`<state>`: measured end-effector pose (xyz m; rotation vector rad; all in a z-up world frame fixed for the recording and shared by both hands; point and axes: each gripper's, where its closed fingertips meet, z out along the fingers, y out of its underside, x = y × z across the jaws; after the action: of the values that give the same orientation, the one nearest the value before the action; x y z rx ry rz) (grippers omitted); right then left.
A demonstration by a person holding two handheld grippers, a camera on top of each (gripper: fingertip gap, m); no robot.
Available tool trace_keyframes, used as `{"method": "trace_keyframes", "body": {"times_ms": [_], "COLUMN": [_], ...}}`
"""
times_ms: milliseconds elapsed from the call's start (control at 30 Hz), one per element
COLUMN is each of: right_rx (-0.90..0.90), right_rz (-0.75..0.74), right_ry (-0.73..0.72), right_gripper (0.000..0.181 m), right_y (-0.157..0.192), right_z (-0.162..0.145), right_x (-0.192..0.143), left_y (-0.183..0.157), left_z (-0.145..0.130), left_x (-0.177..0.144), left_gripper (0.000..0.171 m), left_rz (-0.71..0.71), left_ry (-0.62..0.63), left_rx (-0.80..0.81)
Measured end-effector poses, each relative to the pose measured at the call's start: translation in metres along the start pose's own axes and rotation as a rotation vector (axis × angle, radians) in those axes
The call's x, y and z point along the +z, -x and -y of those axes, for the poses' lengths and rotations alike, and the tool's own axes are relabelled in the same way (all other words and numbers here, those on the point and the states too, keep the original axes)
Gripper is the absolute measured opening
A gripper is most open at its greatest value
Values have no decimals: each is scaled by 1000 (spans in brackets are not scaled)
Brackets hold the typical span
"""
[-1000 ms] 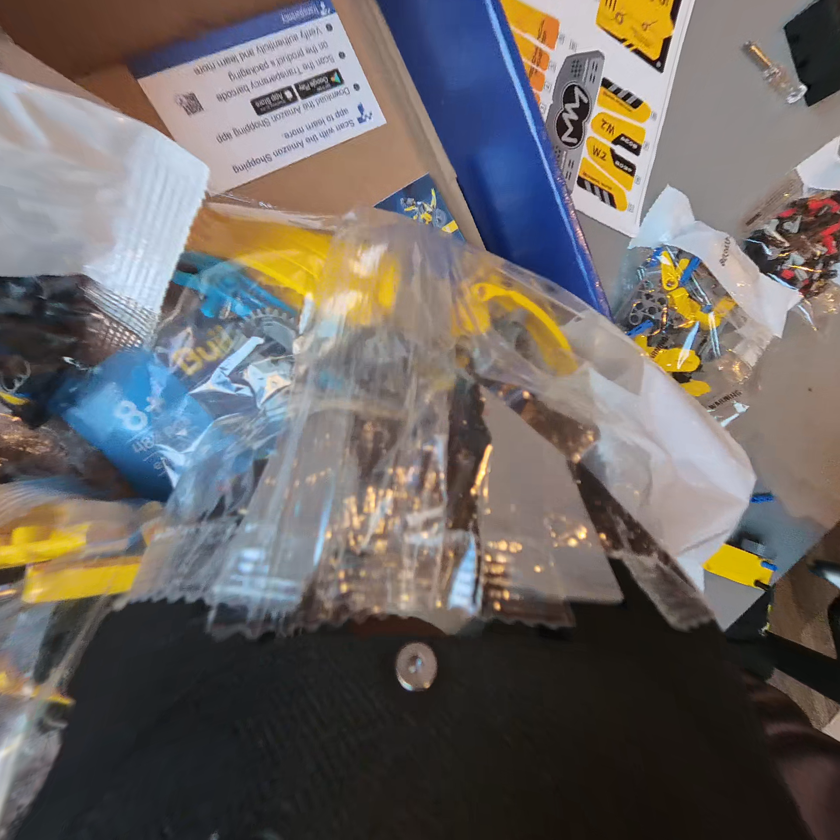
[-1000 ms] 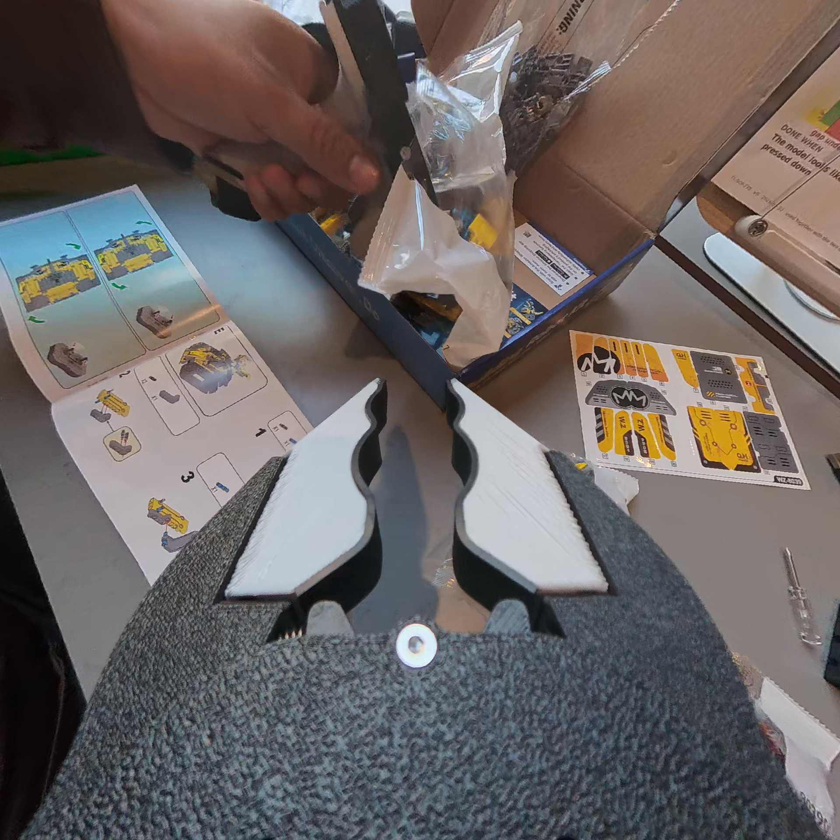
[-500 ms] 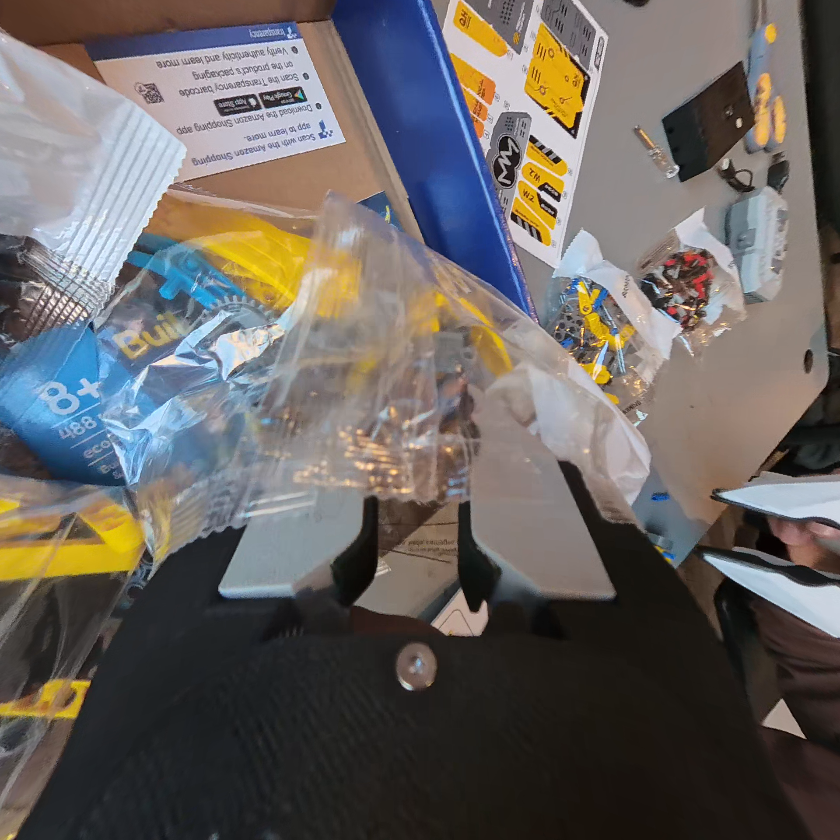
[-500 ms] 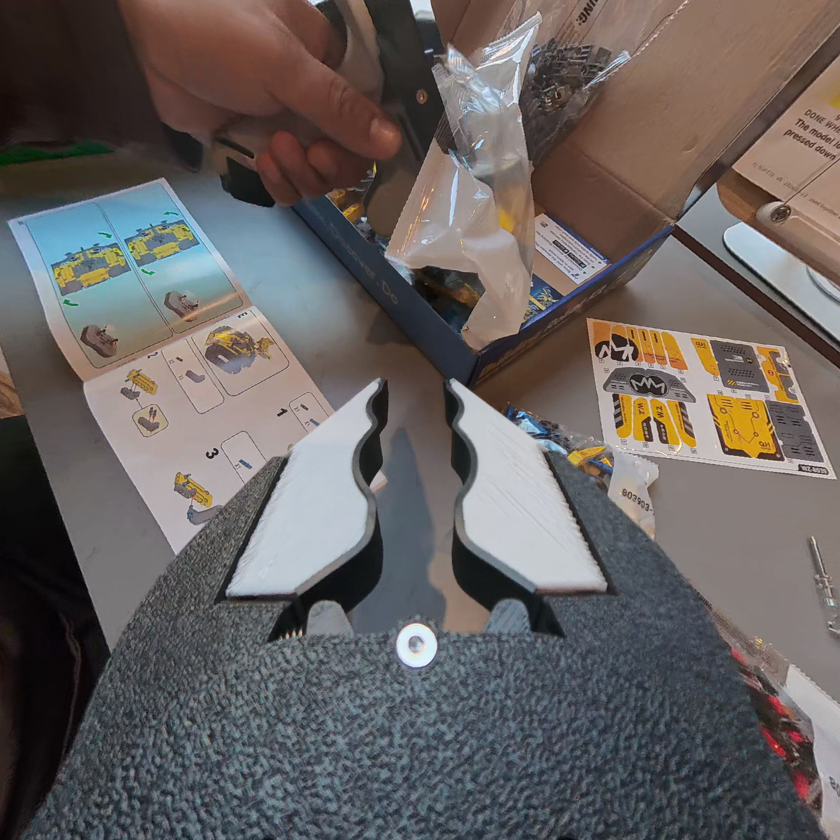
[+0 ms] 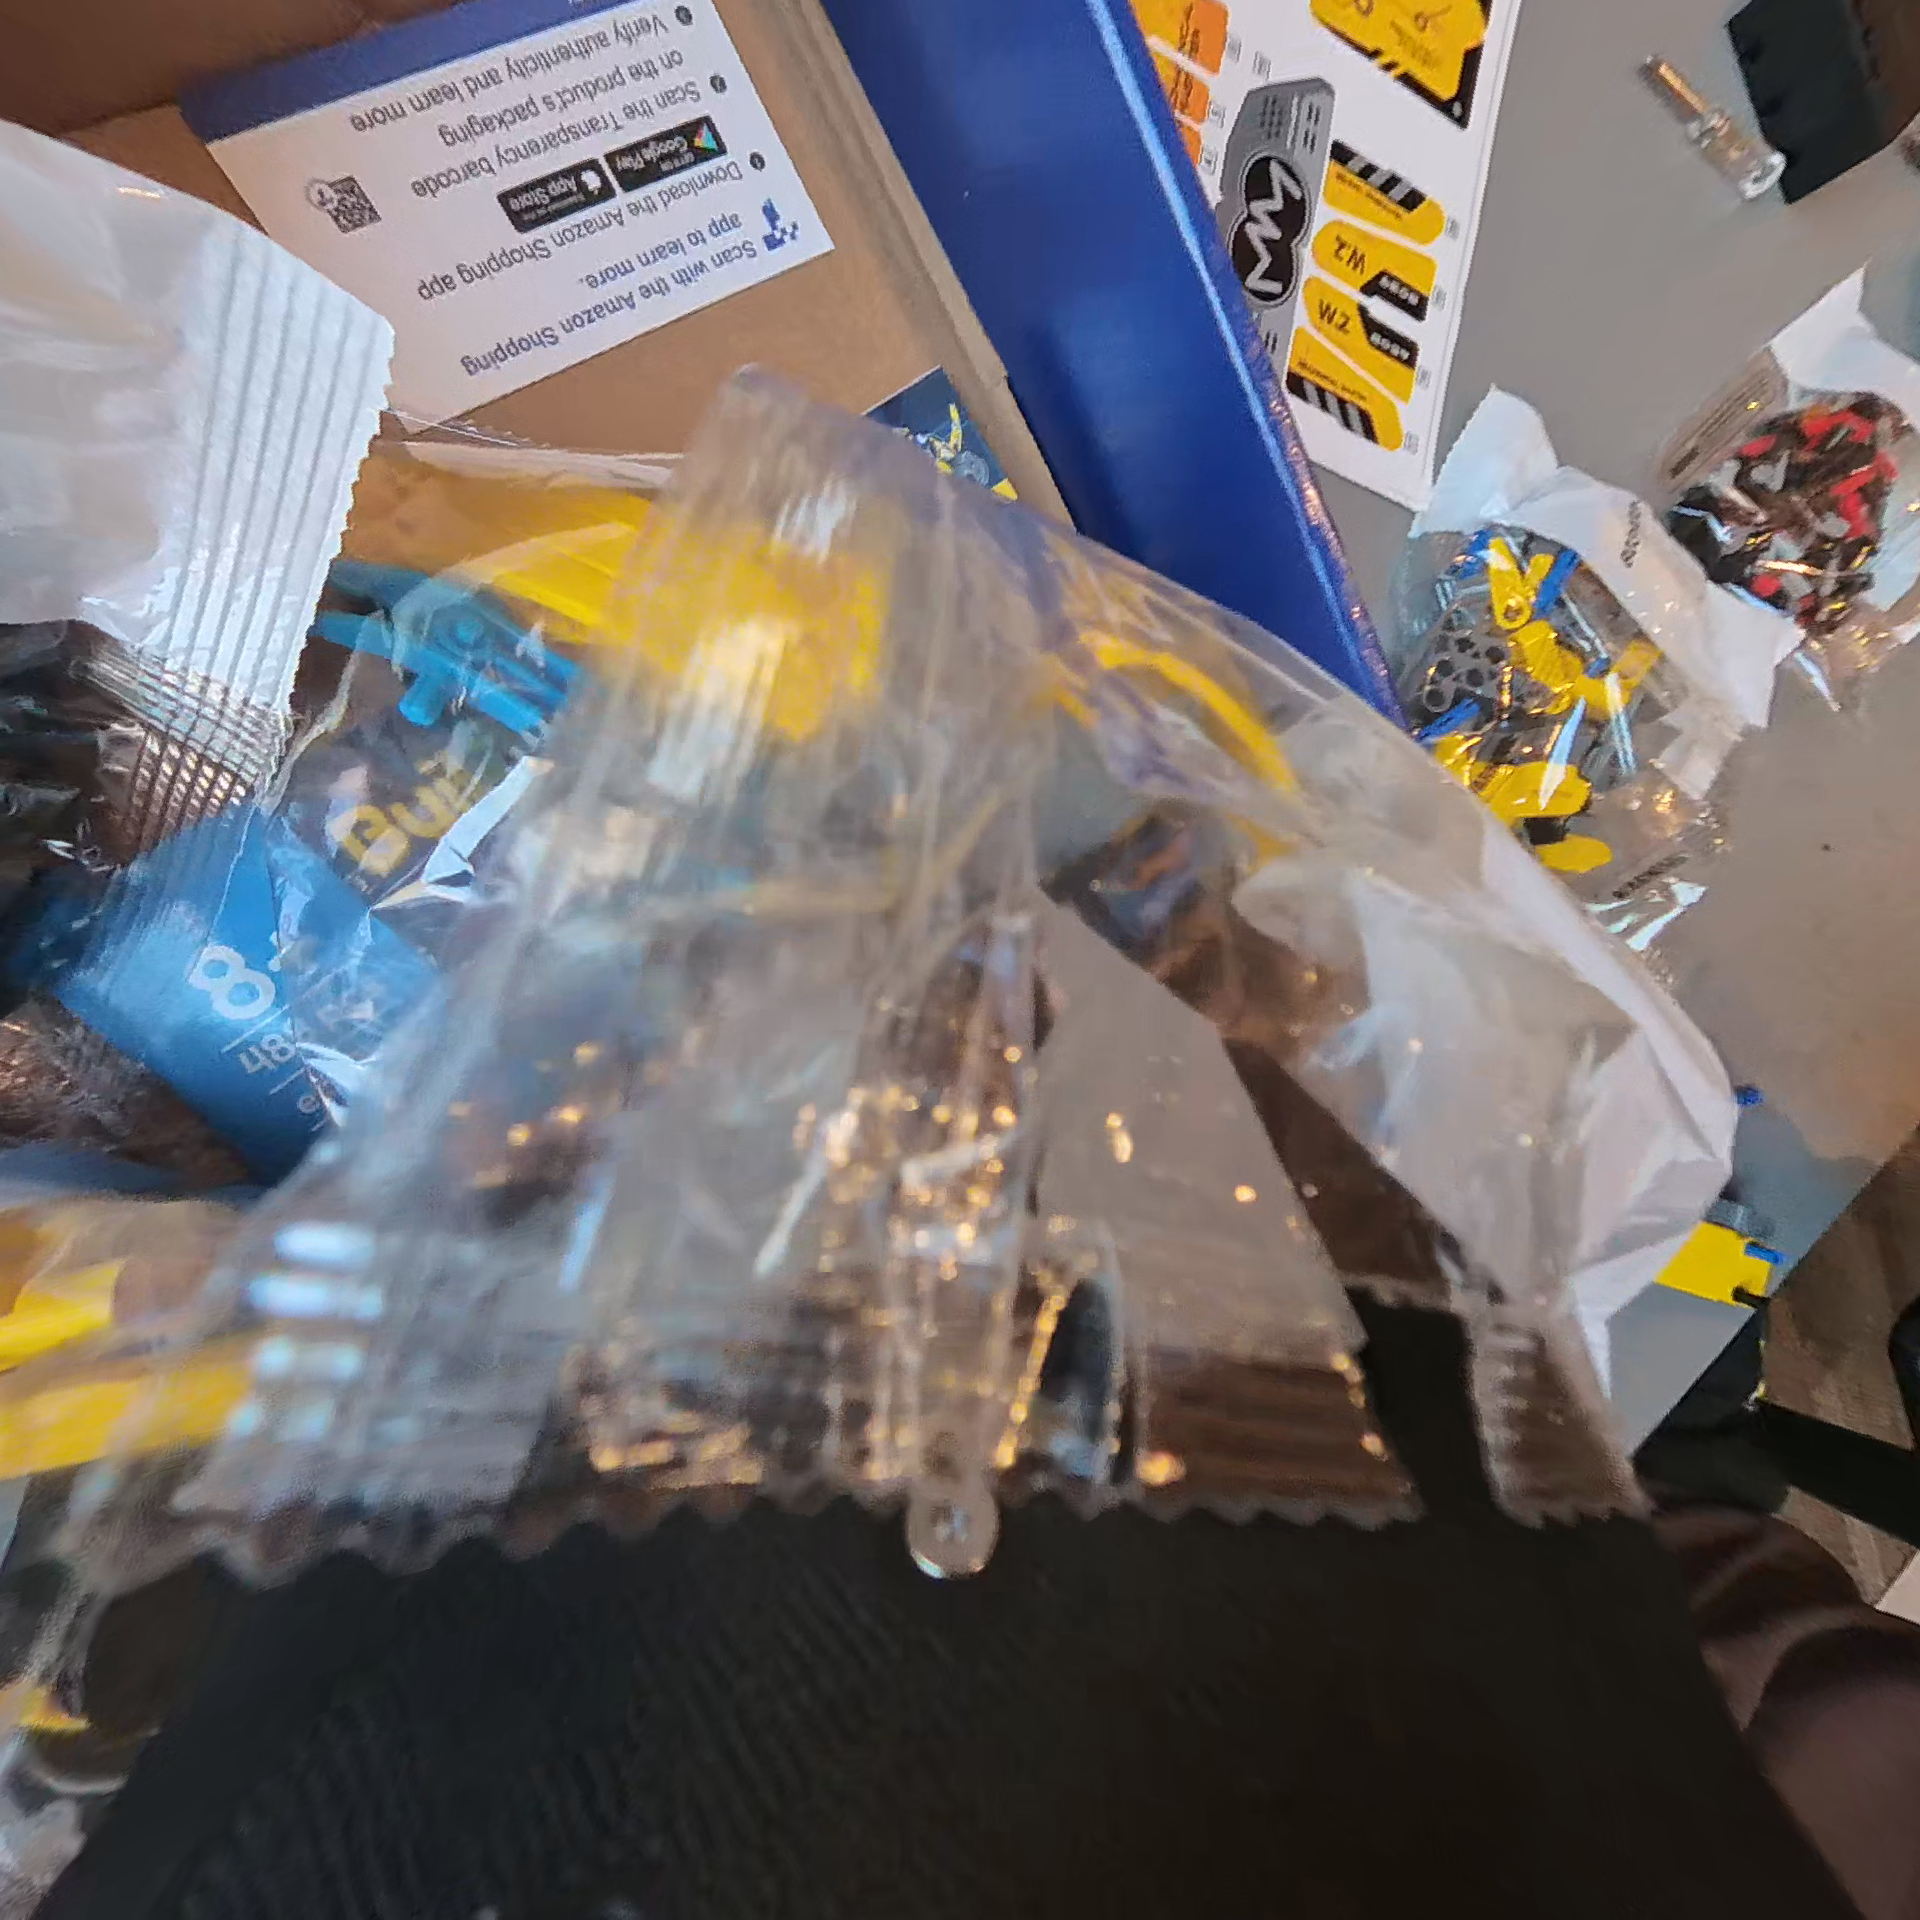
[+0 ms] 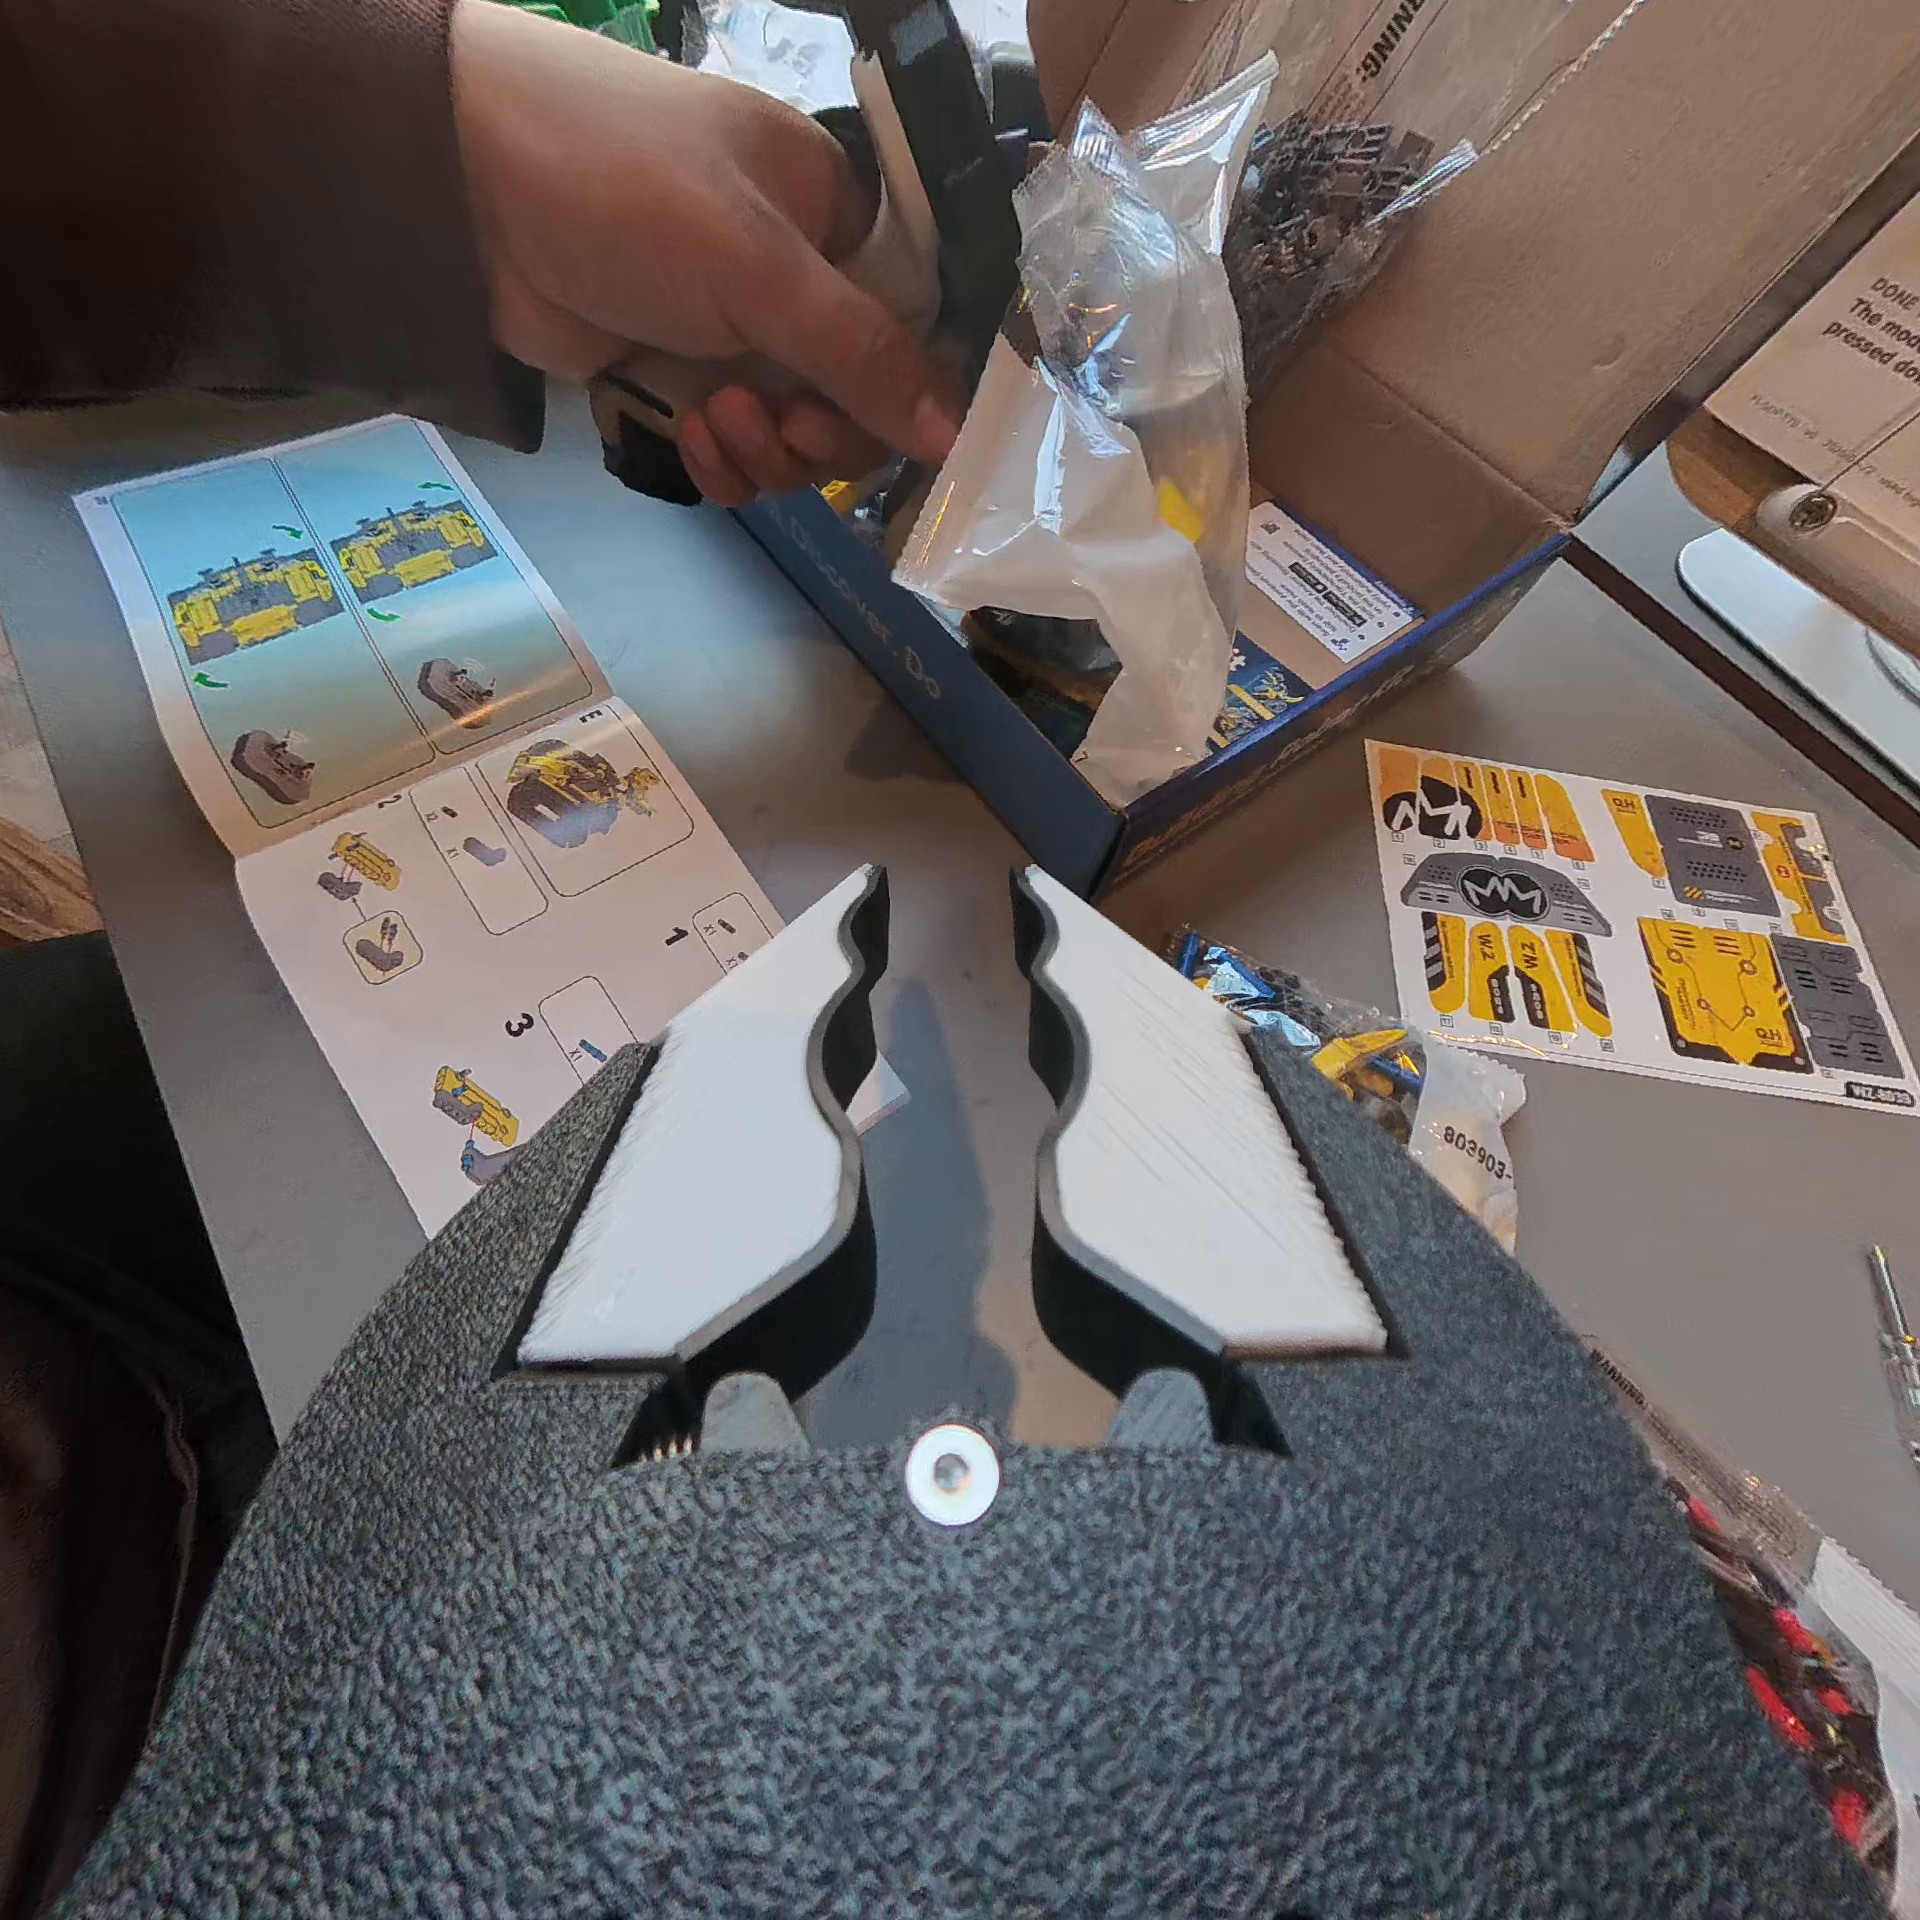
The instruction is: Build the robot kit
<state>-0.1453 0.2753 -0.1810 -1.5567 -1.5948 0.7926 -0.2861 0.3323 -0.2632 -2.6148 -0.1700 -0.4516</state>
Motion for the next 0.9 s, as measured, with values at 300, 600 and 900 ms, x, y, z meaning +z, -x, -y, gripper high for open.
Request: {"method": "trace_keyframes", "body": {"times_ms": [300, 600, 900], "right_rx": [-1, 1, -21], "right_rz": [2, -30, -52], "right_ry": [8, 2, 4], "right_gripper": [24, 24, 24], "right_y": [0, -11, -24], "right_z": [-2, -3, -21], "right_x": [1, -9, -37], "left_y": [-3, 20, 17], "left_z": [1, -5, -59], "left_x": [-12, -81, -172], "left_gripper": [7, 8, 8], "left_rz": [-27, 81, 163], "left_ry": [-21, -179, -463], "left_rx": [39, 76, 99]}}
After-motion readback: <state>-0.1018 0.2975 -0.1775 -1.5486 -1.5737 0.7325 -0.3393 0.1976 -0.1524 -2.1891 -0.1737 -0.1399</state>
